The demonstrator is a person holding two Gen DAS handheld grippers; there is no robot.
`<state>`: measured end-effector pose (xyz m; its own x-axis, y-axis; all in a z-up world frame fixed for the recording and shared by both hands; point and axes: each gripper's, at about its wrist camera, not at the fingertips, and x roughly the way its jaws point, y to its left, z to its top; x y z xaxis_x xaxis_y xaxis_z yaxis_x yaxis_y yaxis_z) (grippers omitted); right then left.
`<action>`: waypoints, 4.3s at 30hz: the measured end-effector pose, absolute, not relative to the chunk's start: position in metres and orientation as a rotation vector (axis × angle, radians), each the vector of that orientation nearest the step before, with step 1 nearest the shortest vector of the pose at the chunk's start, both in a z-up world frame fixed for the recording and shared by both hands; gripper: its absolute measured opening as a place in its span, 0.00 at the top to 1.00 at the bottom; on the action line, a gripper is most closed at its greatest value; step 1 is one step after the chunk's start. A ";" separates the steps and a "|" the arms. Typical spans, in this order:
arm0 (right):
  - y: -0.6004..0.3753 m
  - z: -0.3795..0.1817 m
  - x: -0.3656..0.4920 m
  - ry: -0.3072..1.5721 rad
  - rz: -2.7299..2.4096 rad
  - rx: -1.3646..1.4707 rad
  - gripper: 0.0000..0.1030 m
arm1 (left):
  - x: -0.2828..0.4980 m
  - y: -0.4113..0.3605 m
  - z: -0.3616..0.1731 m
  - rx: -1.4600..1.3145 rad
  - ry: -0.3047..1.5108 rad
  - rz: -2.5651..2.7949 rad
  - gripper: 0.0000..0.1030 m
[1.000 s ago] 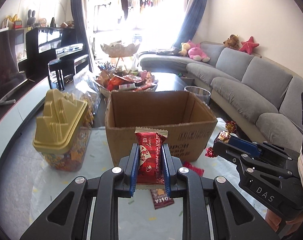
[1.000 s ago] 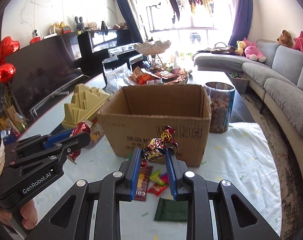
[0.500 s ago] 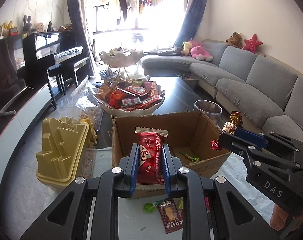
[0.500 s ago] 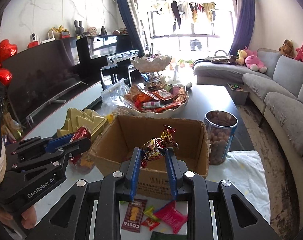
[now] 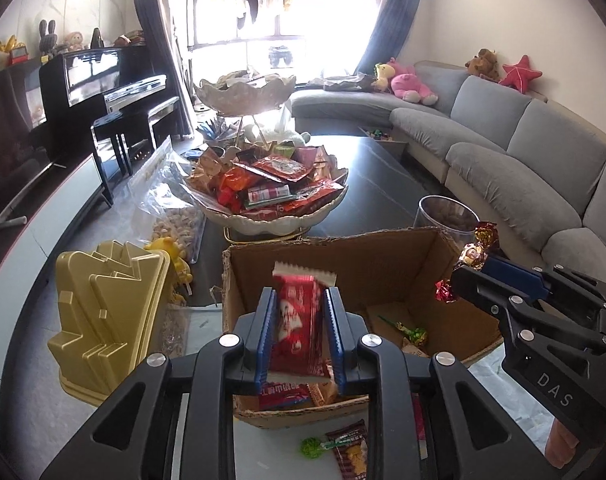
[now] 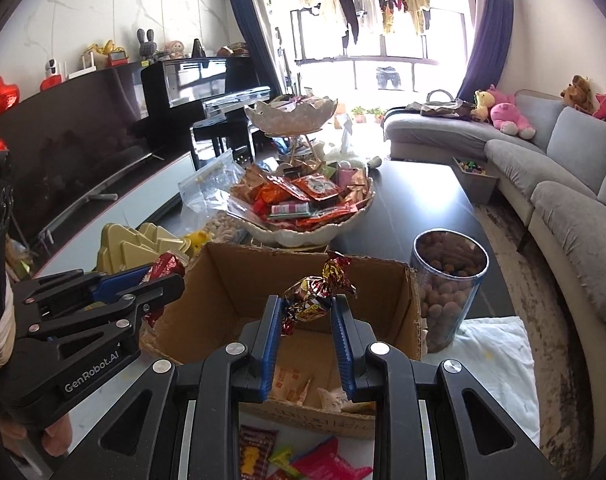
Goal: Organize snacks
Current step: 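Carry both snacks over the cardboard box and open both tools to drop them, then move both open tools back toward the remaining snacks, then grasp the green lollipop with the left tool while the right tool grasps the small red candy, then lift both snacks into the cardboard box and open both tools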
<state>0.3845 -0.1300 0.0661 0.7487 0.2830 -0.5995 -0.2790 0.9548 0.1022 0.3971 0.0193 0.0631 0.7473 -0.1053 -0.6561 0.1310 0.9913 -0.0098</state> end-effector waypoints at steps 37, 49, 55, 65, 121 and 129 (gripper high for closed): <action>-0.139 0.033 0.280 0.652 0.317 -0.004 0.41 | 0.242 0.024 0.045 0.111 0.585 -0.145 0.24; -0.136 -0.017 0.257 0.765 0.308 0.038 0.41 | 0.228 0.032 0.005 0.100 0.667 -0.154 0.24; -0.130 -0.039 0.252 0.818 0.304 0.046 0.41 | 0.231 0.039 -0.021 0.065 0.736 -0.163 0.24; -0.124 -0.069 0.264 0.896 0.296 0.067 0.42 | 0.252 0.042 -0.059 0.050 0.803 -0.173 0.25; -0.113 -0.094 0.297 0.934 0.339 0.122 0.84 | 0.303 0.023 -0.090 0.013 0.868 -0.203 0.75; -0.122 -0.077 0.280 0.903 0.352 0.136 0.84 | 0.281 0.022 -0.064 -0.027 0.827 -0.198 0.75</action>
<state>0.2798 -0.1218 -0.0766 0.5669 0.3553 -0.7432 -0.2424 0.9342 0.2618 0.2815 0.0224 -0.0644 0.6598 -0.1851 -0.7283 0.1644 0.9813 -0.1005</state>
